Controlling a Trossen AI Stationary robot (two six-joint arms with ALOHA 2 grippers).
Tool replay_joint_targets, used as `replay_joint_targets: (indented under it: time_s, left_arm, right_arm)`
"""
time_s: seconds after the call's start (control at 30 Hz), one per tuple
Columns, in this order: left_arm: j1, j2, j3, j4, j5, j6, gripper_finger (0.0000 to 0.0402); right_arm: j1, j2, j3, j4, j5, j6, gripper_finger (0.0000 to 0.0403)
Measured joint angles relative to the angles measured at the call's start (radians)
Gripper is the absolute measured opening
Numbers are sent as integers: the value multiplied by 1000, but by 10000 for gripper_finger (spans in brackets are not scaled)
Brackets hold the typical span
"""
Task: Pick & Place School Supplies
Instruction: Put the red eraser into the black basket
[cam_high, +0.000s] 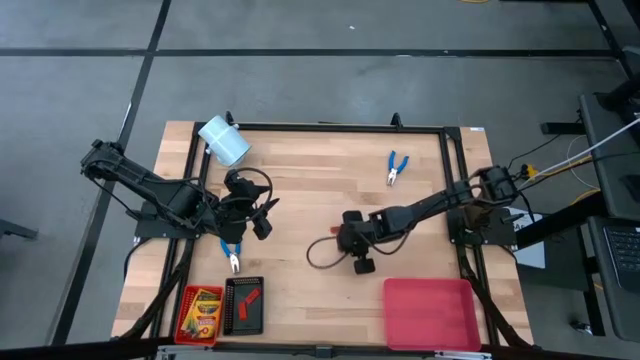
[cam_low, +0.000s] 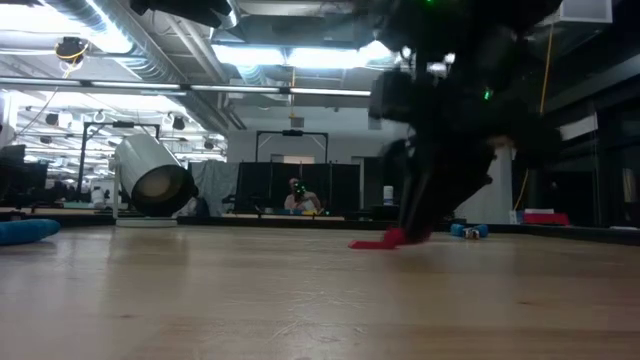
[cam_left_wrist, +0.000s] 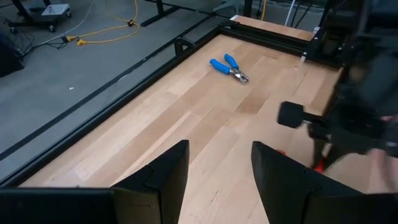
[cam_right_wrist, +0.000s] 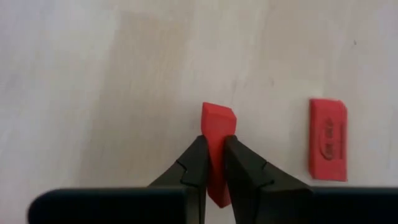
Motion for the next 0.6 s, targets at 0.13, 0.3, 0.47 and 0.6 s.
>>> replay_joint_targets:
  time_s: [0.13,0.3,0.47,0.6]
  left_arm:
    - [0,0,0,0,1,1,171]
    - [0,0,0,0,9,2,171]
    - [0,0,0,-2,23,2,171]
    - [0,0,0,-32,37,-13,171]
  right_arm:
    - [17,-2,56,-65,25,-40,44]
    - [19,-10,125,-95,25,-103,44]
    - [19,-10,216,-103,23,-187,43]
    - [14,-10,292,-79,-14,-243,40]
